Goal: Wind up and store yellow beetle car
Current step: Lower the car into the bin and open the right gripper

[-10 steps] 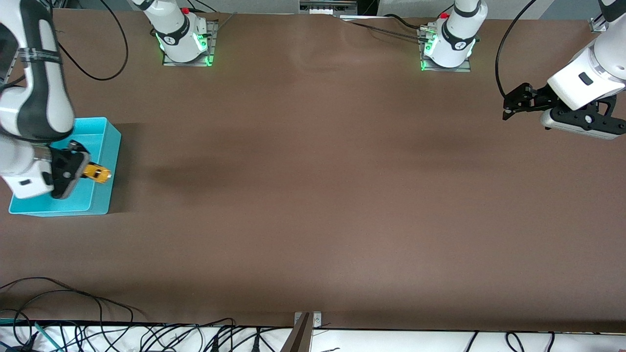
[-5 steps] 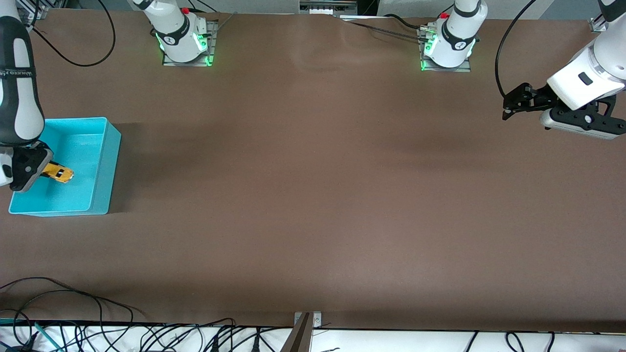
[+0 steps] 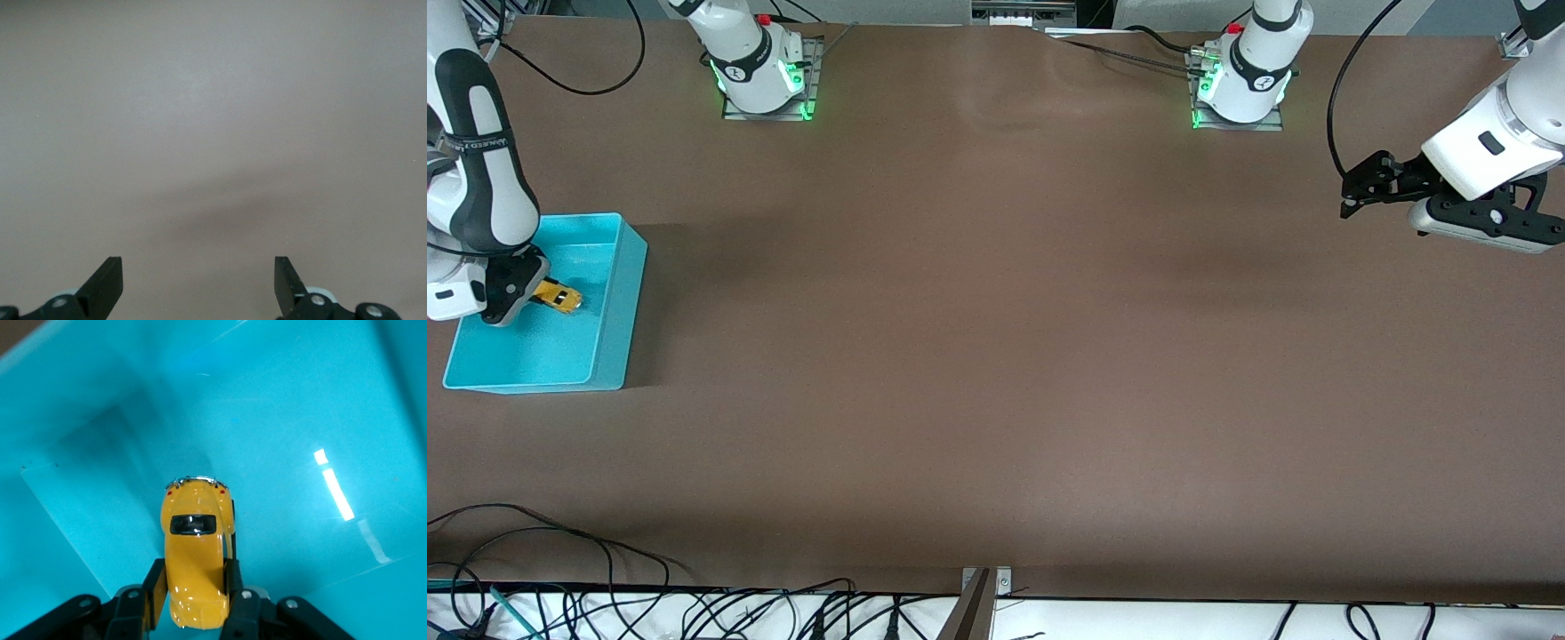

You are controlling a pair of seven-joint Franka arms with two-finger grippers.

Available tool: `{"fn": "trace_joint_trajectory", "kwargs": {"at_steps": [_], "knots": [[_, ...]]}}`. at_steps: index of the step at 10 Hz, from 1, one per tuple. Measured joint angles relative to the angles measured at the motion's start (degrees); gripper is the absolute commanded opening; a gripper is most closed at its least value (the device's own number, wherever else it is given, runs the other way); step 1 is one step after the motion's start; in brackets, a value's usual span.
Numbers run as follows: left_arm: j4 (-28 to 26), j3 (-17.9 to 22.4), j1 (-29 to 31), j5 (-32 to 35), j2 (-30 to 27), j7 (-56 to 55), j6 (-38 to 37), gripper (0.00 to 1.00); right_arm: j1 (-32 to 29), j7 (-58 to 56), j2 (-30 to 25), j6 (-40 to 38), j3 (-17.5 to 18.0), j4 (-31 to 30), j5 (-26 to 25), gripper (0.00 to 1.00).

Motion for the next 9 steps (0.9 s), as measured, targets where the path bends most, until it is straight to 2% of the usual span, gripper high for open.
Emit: {"fn": "trace_joint_trajectory", "kwargs": {"at_steps": [5, 8, 9], "knots": [[0.0, 0.0, 0.0, 0.0, 0.0, 0.0, 0.0, 1.00, -0.4, -0.2, 3.0, 2.6, 0.0, -0.3, 0.0, 0.00], [0.0, 0.0, 0.0, 0.0, 0.0, 0.0, 0.0, 1.00, -0.4, -0.2, 3.0, 2.7, 0.0, -0.3, 0.0, 0.00], [0.0, 0.0, 0.0, 0.0, 0.0, 0.0, 0.0, 1.00, -0.4, -0.2, 3.0, 2.7, 0.0, -0.3, 0.0, 0.59]]}}
